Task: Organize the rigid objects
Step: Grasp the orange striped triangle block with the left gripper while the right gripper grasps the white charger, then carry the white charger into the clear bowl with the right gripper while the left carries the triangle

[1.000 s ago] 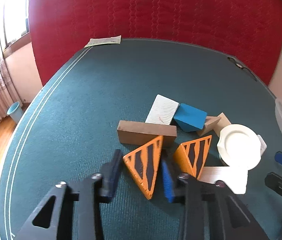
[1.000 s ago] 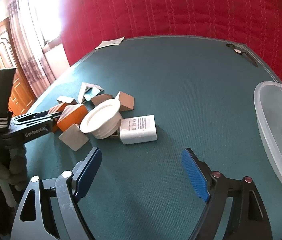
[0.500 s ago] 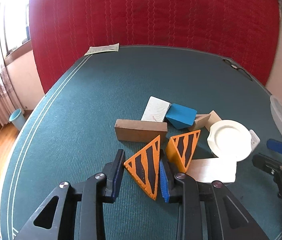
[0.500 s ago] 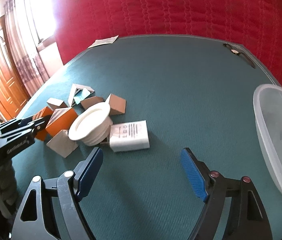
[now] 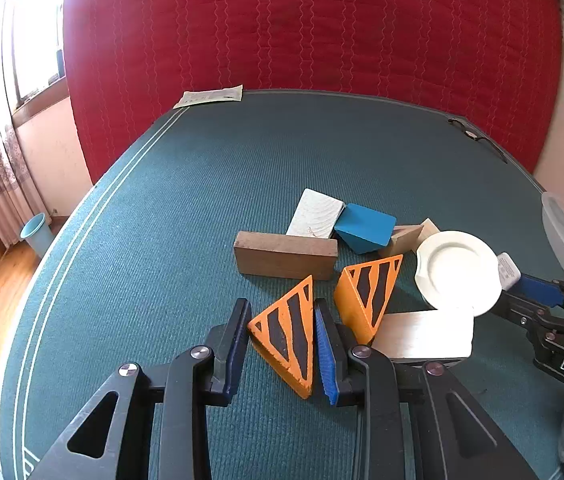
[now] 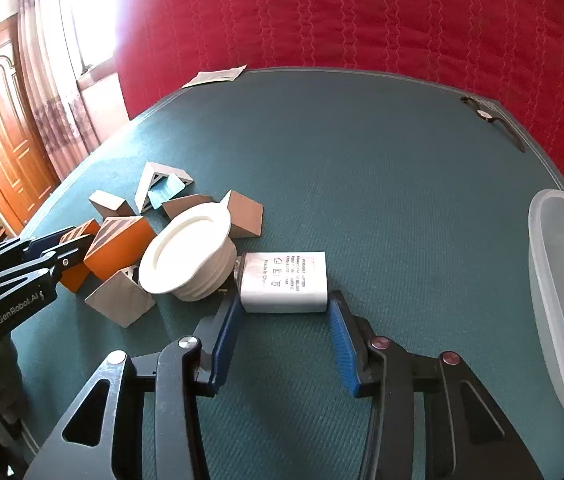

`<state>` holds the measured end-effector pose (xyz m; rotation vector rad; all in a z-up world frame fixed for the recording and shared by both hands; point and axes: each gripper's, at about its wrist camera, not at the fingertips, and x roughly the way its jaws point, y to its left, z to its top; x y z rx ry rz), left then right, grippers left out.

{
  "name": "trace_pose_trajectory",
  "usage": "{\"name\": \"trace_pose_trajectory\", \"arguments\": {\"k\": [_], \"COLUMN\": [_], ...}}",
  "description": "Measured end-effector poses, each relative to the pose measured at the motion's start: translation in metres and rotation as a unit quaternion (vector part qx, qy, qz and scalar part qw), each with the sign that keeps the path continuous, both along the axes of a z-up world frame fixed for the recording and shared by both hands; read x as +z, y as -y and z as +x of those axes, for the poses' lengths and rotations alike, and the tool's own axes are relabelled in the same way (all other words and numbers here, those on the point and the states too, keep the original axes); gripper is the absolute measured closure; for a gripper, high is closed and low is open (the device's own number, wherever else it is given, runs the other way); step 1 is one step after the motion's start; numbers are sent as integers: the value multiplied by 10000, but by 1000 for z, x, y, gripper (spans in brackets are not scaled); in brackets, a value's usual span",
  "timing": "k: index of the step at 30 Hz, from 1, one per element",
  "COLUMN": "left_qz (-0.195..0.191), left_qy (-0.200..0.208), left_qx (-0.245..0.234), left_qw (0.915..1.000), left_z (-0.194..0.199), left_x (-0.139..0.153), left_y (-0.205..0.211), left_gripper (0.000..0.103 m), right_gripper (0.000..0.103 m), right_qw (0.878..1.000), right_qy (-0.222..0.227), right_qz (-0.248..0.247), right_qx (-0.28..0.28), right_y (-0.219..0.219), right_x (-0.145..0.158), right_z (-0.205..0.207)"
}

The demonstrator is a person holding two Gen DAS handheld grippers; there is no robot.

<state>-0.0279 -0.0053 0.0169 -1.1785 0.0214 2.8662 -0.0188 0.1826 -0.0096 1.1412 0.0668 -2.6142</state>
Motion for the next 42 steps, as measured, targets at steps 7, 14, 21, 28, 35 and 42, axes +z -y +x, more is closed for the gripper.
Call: {"name": "trace_pose_trajectory", "arguments": {"k": [7, 14, 21, 28, 35, 42], "left_qz": [23, 28, 5, -48, -5, 69], "left_qy": [-7, 98, 224, 87, -172, -255], "left_qx": [-31, -30, 37, -39, -72, -111], "left_qw": [10000, 9999, 9997, 9999, 9998, 9996], "left_z": [2, 3, 2, 7, 21, 26], "left_x": [1, -1, -4, 1, 18, 26], "left_y": [0, 3, 2, -3, -3, -2], "left_gripper": [70, 72, 72, 72, 72, 72], "right_gripper": [59, 59, 59, 59, 59, 59], "right_qw": [10000, 9999, 9999, 9999, 9994, 9985], "right_qy": [-2, -4, 46, 20, -183, -396], "right_qz": [-97, -120, -106, -122, -248, -298], "right_qx": [17, -3, -38, -59, -138, -237], "right_y": [-3, -11, -12, -14, -20, -30], "right_x": [0, 3, -1, 0, 15, 31], "right_z": [9, 21, 19, 19, 25, 30]}}
